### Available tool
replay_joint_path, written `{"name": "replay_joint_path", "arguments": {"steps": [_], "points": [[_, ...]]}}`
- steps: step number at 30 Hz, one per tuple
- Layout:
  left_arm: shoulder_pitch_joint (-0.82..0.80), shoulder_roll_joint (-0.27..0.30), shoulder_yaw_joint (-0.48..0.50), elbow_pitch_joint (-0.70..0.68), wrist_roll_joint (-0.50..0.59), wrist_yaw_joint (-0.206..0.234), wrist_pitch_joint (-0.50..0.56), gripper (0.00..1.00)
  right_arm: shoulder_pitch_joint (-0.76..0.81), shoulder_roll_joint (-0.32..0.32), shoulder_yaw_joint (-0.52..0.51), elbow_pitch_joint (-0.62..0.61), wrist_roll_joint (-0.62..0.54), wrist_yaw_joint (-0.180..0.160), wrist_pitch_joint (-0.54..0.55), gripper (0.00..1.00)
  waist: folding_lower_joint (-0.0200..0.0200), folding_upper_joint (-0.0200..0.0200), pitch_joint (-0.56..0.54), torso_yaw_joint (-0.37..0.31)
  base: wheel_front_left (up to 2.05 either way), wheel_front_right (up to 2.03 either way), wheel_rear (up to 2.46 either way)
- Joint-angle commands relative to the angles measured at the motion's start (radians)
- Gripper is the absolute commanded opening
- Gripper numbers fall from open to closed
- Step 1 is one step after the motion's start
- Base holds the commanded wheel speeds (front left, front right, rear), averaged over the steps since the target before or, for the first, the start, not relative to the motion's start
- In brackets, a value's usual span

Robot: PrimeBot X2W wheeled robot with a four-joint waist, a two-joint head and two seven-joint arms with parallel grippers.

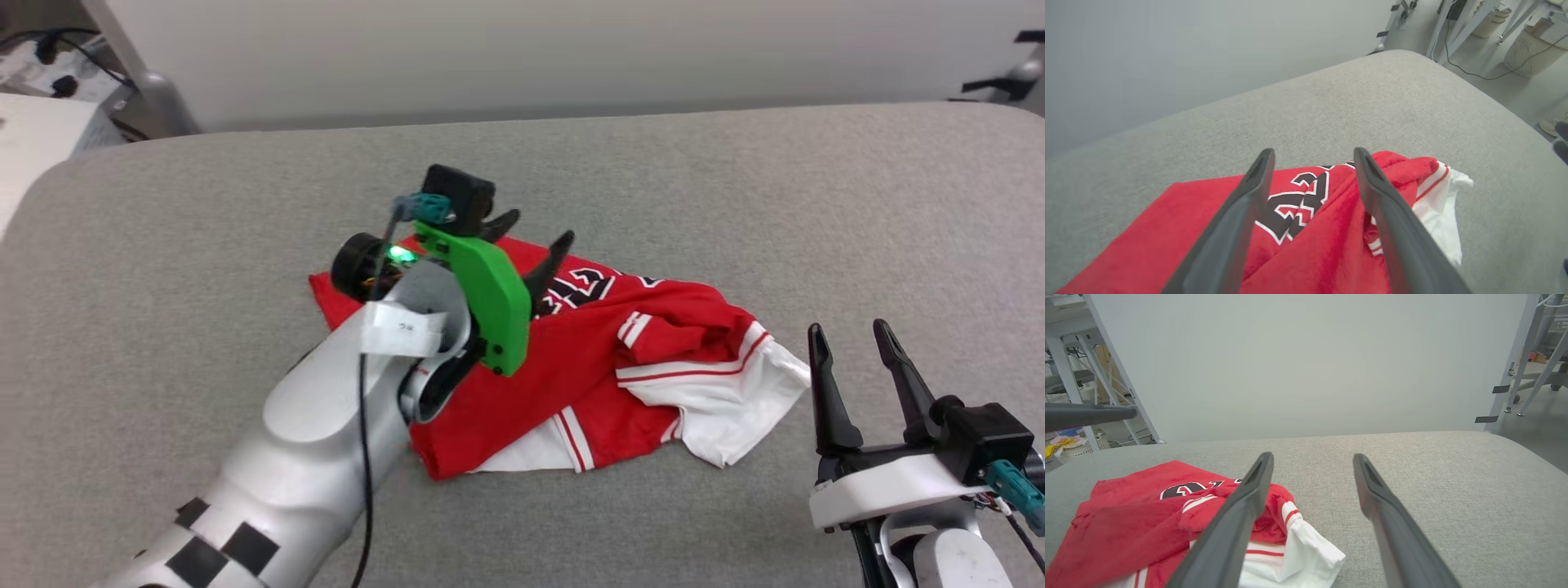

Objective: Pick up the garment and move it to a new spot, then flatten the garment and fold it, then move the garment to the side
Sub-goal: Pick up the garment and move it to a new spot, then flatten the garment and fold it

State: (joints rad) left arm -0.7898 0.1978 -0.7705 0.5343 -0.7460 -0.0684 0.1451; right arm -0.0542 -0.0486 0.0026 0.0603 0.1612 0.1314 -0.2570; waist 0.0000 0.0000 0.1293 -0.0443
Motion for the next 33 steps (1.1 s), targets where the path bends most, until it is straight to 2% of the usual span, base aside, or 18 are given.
{"name": "replay_joint_path", "arguments": {"steps": [1,7,8,11,15,19,22,33], "points": [[0.039,0.030,0.018,-0.029,0.003,0.016,-0.041,1.00,0.020,-0.002,-0.004,-0.007,-0.004,-0.001,-0.005,1.00,0.0000,0.0000,-0.076,0.095,0.00,0.00,0.00],[0.200,0.142,0.092,-0.186,0.027,0.075,-0.258,1.00,0.051,-0.002,-0.003,-0.012,-0.012,-0.001,-0.005,1.00,0.0000,0.0000,-0.100,0.141,0.00,0.00,0.00],[0.299,0.174,0.130,-0.253,0.028,0.107,-0.355,1.00,0.060,-0.002,-0.001,-0.016,-0.017,-0.001,-0.005,1.00,0.0000,0.0000,-0.103,0.156,0.00,0.00,0.00],[0.404,0.196,0.174,-0.305,0.051,0.145,-0.397,1.00,0.068,-0.002,0.012,-0.018,-0.022,-0.001,-0.005,1.00,0.0000,0.0000,-0.106,0.168,0.00,0.00,0.00],[0.531,0.166,0.270,-0.392,0.099,0.170,-0.406,1.00,0.077,-0.002,0.020,-0.020,-0.029,-0.001,-0.005,1.00,0.0000,0.0000,-0.109,0.178,0.00,0.00,0.00],[0.648,0.113,0.352,-0.442,0.194,0.159,-0.406,1.00,0.084,-0.002,0.029,-0.017,-0.034,-0.001,-0.005,1.00,0.0000,0.0000,-0.112,0.183,0.00,0.00,0.00],[0.704,0.057,0.413,-0.452,0.233,0.131,-0.407,1.00,0.087,-0.002,0.033,-0.014,-0.036,-0.001,-0.005,1.00,0.0000,0.0000,-0.113,0.189,0.00,0.00,0.00],[0.722,-0.040,0.519,-0.415,0.367,0.027,-0.407,1.00,0.081,-0.005,0.053,-0.012,-0.071,-0.001,-0.005,1.00,0.0000,0.0000,-0.092,0.214,0.00,0.00,0.00]]}}
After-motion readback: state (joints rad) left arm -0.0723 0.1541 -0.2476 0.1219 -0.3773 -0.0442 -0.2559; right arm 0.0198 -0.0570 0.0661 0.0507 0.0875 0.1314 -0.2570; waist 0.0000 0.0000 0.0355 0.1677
